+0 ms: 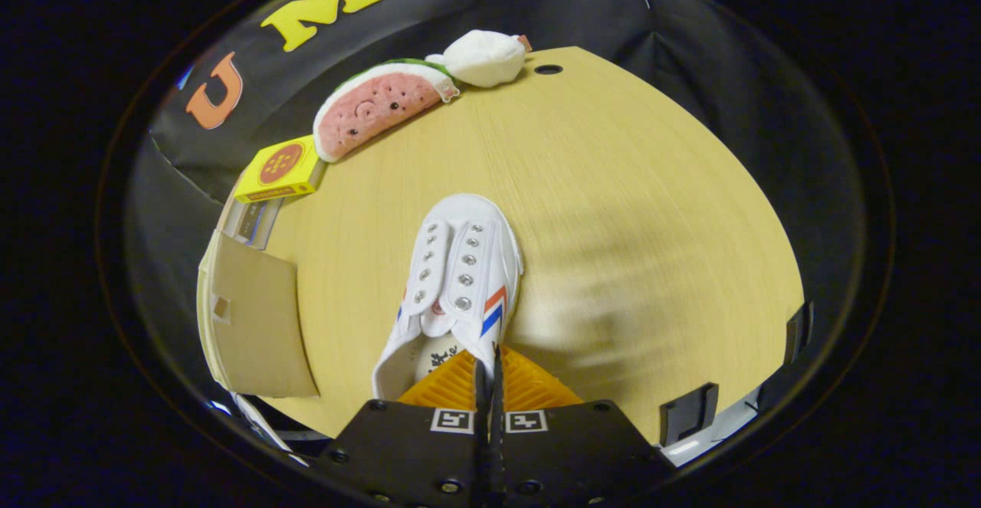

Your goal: Open the storage box then place both shoes into the box .Put the left shoe in first, then the right shoe, with the right side of both shoes facing outward in a uniform manner.

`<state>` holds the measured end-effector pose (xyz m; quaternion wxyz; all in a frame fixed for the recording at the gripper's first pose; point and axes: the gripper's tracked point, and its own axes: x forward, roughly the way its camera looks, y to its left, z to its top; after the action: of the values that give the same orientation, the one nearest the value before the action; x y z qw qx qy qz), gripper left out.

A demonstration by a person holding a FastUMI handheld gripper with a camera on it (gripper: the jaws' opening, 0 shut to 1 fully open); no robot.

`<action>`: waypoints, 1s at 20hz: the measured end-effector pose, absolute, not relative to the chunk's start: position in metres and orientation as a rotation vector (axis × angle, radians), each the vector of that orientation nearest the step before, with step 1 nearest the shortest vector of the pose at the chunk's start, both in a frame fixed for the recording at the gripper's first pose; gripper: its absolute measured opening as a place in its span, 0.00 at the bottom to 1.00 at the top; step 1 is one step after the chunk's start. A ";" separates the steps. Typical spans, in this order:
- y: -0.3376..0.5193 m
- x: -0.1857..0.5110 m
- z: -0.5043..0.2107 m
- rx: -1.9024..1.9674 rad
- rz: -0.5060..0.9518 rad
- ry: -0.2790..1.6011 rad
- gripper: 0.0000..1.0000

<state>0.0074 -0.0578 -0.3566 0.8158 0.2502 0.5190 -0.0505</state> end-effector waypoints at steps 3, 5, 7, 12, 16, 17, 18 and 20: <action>-0.034 0.008 -0.336 0.583 -0.112 1.084 0.00; -0.016 0.010 -0.318 0.600 -0.109 1.059 0.00; 0.004 0.016 -0.297 0.588 -0.096 1.024 0.00; 0.068 0.035 -0.234 0.577 -0.033 0.940 0.00; 0.126 0.051 -0.190 0.570 0.037 0.890 0.00; 0.141 0.054 -0.181 0.565 0.057 0.882 0.00; 0.156 0.056 -0.174 0.566 0.075 0.880 0.00; 0.185 0.061 -0.167 0.561 0.107 0.880 0.00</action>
<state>0.0606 0.1847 -0.1667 0.8656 0.2677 0.4200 0.0509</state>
